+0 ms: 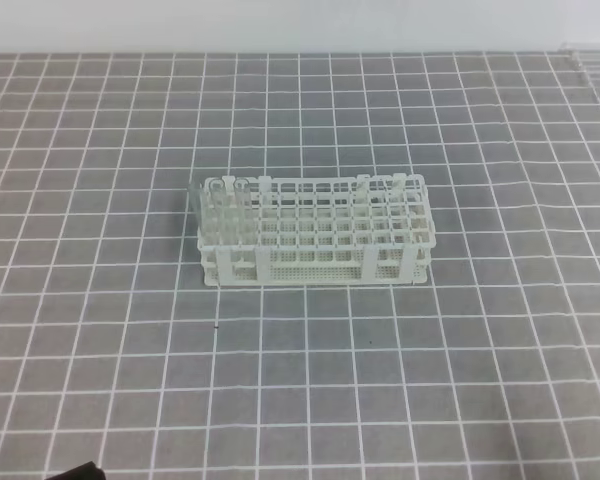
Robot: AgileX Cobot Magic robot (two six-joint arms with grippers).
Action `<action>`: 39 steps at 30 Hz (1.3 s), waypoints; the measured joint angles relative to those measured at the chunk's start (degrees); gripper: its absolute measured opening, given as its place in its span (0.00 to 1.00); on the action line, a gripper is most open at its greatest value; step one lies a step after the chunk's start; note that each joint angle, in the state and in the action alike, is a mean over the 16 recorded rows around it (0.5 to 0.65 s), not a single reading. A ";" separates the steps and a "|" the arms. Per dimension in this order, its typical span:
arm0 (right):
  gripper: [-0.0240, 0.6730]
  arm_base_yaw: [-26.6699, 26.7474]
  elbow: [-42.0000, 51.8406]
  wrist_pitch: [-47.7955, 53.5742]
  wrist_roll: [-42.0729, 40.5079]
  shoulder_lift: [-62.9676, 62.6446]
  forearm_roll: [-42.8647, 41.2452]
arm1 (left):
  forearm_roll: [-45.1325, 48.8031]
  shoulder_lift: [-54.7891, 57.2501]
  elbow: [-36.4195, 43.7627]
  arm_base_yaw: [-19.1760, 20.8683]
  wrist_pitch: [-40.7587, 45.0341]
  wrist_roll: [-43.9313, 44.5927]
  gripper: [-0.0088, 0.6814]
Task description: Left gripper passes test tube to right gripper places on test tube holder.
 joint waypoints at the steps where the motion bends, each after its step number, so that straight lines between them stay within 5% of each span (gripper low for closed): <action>1: 0.02 0.00 0.00 0.76 -0.57 0.00 0.00 | -0.01 -0.02 -0.04 0.00 0.14 0.00 0.01; 33: 0.02 0.00 0.00 6.94 -5.46 0.02 0.35 | 2.35 -0.07 -0.18 0.03 1.95 0.26 0.01; 39: 0.02 0.00 0.00 6.94 -5.46 0.05 0.39 | 6.96 -0.04 -0.09 4.83 -2.30 0.44 0.01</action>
